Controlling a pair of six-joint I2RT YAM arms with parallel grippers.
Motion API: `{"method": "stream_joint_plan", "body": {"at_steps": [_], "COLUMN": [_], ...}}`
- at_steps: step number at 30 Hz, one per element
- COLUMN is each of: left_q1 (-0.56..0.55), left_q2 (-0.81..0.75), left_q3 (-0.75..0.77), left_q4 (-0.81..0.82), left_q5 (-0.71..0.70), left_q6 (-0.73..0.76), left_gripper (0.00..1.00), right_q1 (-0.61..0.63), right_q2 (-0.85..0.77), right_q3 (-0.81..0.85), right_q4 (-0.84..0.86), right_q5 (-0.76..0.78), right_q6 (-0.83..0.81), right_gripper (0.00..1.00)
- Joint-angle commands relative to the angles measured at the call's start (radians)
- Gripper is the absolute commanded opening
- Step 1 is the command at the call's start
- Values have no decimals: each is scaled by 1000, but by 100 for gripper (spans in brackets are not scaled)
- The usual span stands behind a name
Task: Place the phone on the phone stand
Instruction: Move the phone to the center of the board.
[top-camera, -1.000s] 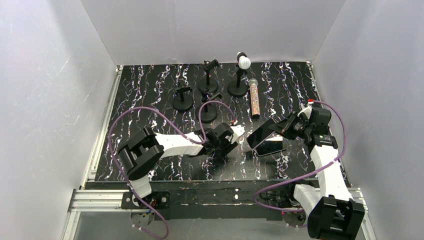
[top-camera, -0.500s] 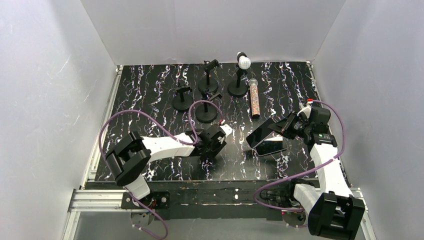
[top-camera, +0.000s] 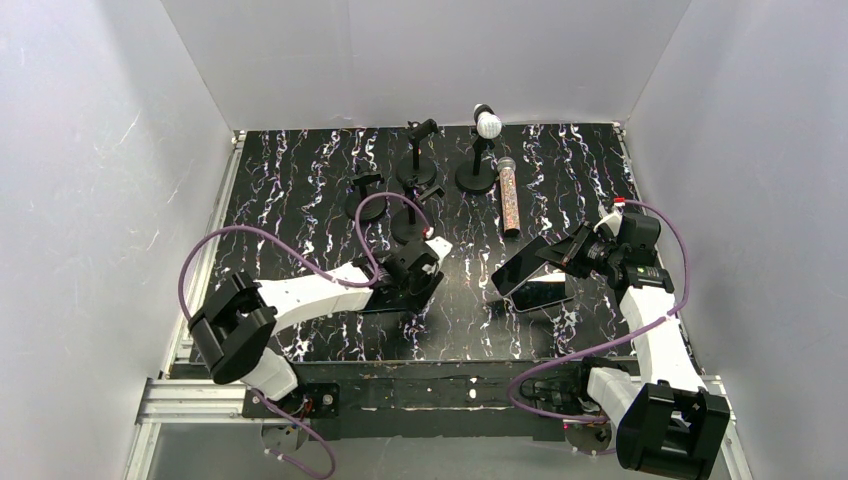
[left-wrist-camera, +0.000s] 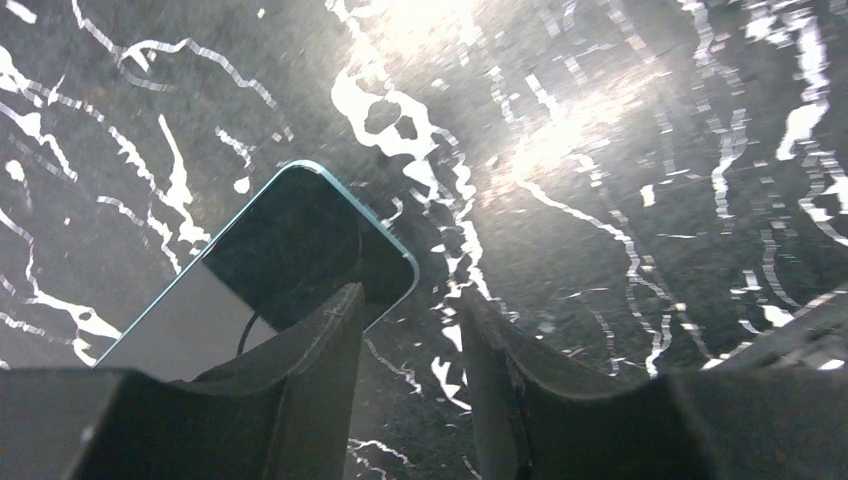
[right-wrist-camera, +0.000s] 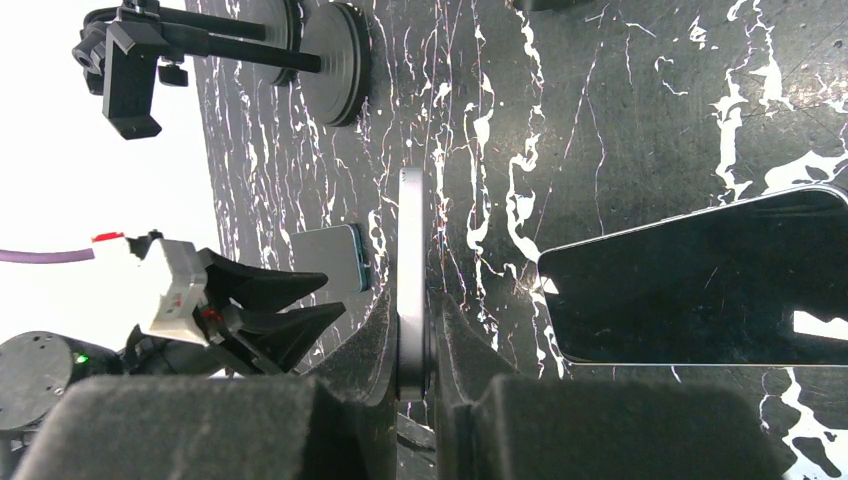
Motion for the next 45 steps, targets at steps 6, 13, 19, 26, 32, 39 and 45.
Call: {"method": "stream_joint_plan", "body": {"at_steps": [6,13,19,26,32,39,45], "left_q1": [-20,-34,-35,-33,-20,2,12], "left_q2": [88,201,215,244,243,210,149], "left_q3": [135,200,166,170,147,109,80], "left_q4": [97,33,21,-22,-24,-64,-147], "left_q5": [109,-96,-217,-261,-259,-299,-362], "left_q6": [-75,-332,-456,-482,-508,-559,-613], "left_gripper": [16,0,0,0,0,0,0], "right_q1": [-6,-7,-6,-6,-6,-6,-6], "right_q2": [-9,-8,1,3,3,3,4], "right_q3": [5,8,6,7,9,12,8], "right_q4": [59,48,56,56,54,54,61], "right_q5": [-38,-32,-35,-36,-34,-35,-38], "right_q6": [15,3,2,2,3,1,5], "right_gripper": [1,1,1,1,1,1,1]}}
